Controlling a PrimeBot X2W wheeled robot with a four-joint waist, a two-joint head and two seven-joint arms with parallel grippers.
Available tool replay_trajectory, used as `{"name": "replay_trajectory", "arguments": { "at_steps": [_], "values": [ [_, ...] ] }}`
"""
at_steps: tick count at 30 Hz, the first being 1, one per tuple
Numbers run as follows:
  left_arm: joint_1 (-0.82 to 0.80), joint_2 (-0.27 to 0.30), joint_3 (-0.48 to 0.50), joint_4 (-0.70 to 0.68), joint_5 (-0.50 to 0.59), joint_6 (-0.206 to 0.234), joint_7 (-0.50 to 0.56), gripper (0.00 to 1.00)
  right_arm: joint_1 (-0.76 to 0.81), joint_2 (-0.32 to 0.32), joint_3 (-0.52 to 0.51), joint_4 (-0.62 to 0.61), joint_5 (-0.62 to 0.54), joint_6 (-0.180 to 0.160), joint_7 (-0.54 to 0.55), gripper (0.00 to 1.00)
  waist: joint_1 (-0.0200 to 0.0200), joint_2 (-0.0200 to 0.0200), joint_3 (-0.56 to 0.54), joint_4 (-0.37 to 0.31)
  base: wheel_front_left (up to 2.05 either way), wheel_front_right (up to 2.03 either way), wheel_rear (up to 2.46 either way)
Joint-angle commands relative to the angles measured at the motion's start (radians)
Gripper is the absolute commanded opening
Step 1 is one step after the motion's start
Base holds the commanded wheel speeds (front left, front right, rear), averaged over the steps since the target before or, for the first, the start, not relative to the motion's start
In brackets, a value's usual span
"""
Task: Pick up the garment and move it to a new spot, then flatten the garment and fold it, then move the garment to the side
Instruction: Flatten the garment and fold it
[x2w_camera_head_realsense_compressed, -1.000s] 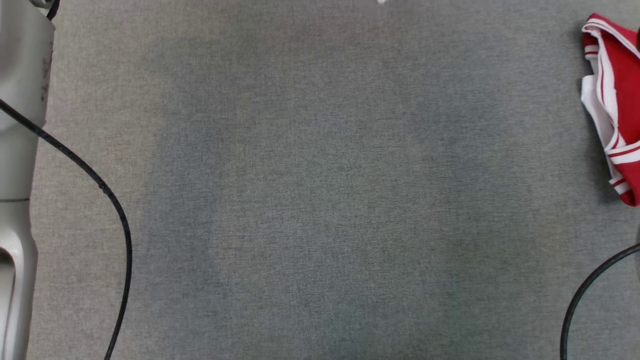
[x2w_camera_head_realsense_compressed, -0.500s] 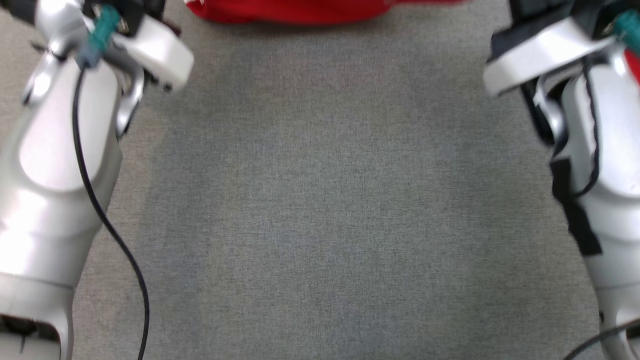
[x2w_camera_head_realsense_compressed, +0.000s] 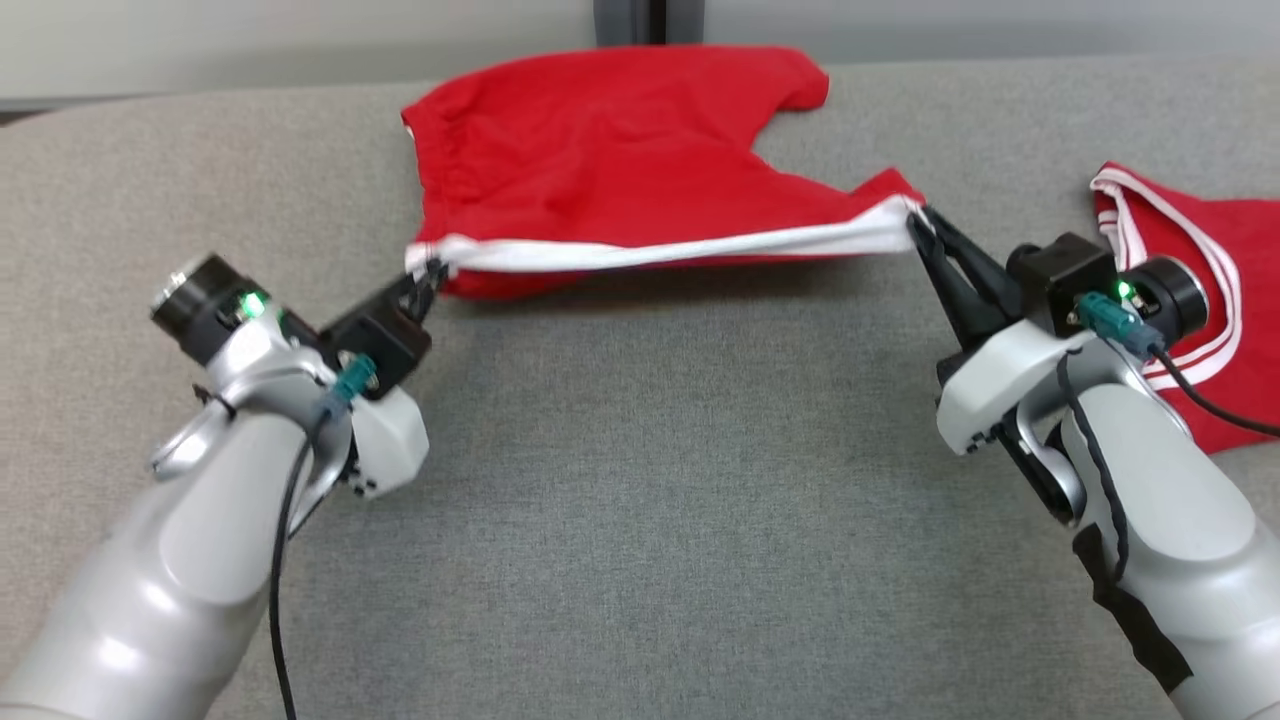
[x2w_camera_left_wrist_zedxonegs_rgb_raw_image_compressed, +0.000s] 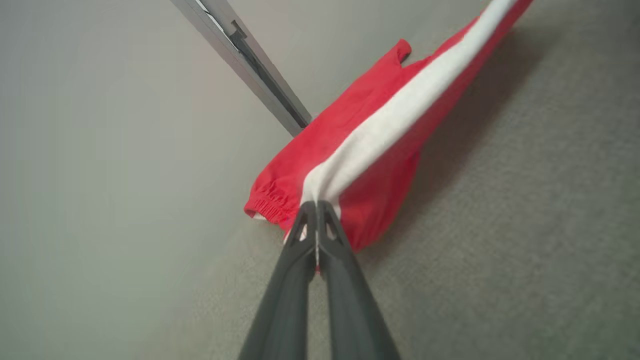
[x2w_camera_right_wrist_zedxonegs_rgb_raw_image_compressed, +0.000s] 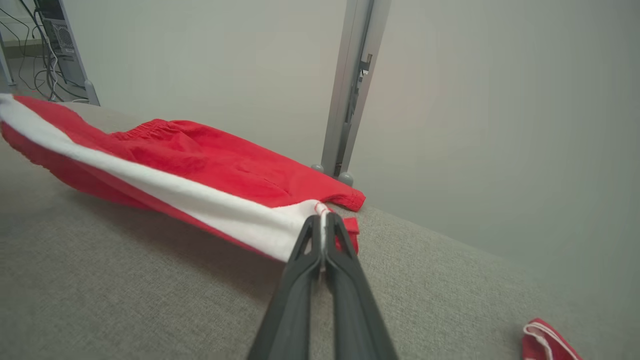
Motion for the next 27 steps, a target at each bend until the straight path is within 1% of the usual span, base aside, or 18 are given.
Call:
{"name": "replay_trajectory", "arguments": {
  "at_steps": [1, 7, 8, 10, 15, 17, 20, 25, 26, 27],
  "values": [
    [0.026, 0.012, -0.018, 0.006, 0.010, -0.006, 0.009, 0.00, 0.021, -0.015, 0.020, 0.010, 0.024, 0.000, 0.013, 0.00, 0.0000, 0.0000, -0.038, -0.001, 0.00, 0.00, 0.00],
    [0.082, 0.044, -0.112, 0.000, 0.040, -0.026, 0.049, 0.00, 0.038, -0.063, 0.095, 0.024, 0.099, 0.000, 0.044, 0.00, 0.0000, 0.0000, -0.084, -0.001, 0.00, 0.00, 0.00],
    [0.082, 0.044, -0.112, 0.000, 0.040, -0.026, 0.049, 0.00, 0.038, -0.063, 0.095, 0.024, 0.099, 0.000, 0.044, 0.00, 0.0000, 0.0000, -0.084, -0.001, 0.00, 0.00, 0.00],
    [0.099, 0.059, -0.147, -0.009, 0.046, -0.030, 0.065, 0.00, 0.041, -0.075, 0.122, 0.023, 0.118, 0.000, 0.057, 0.00, 0.0000, 0.0000, -0.100, -0.001, 0.00, 0.00, 0.00],
    [0.142, 0.086, -0.229, -0.050, 0.012, -0.036, 0.128, 0.00, 0.066, -0.120, 0.232, 0.010, 0.177, 0.000, 0.146, 0.00, 0.0000, 0.0000, -0.141, 0.003, 0.00, 0.00, 0.00],
    [0.162, 0.102, -0.285, -0.075, -0.028, -0.034, 0.166, 0.00, 0.079, -0.140, 0.287, -0.020, 0.231, 0.000, 0.191, 0.00, 0.0000, 0.0000, -0.158, 0.005, 0.00, 0.00, 0.00],
    [0.166, 0.143, -0.385, -0.136, -0.102, -0.034, 0.221, 0.00, 0.085, -0.200, 0.379, -0.070, 0.279, 0.000, 0.252, 0.00, 0.0000, 0.0000, -0.187, 0.008, 0.00, 0.00, 0.00],
    [0.182, 0.224, -0.485, -0.259, -0.227, -0.034, 0.316, 0.00, 0.113, -0.296, 0.491, -0.190, 0.425, 0.000, 0.378, 0.00, 0.0000, 0.0000, -0.237, 0.014, 0.00, 0.00, 0.00],
    [0.191, 0.260, -0.523, -0.317, -0.272, -0.034, 0.359, 0.00, 0.124, -0.335, 0.528, -0.243, 0.479, 0.000, 0.434, 0.00, 0.0000, 0.0000, -0.254, 0.016, 0.00, 0.00, 0.00],
    [0.194, 0.278, -0.536, -0.344, -0.293, -0.034, 0.381, 0.00, 0.128, -0.353, 0.543, -0.268, 0.505, 0.000, 0.463, 0.00, 0.0000, 0.0000, -0.262, 0.016, 0.00, 0.00, 0.00]
  ]
}}
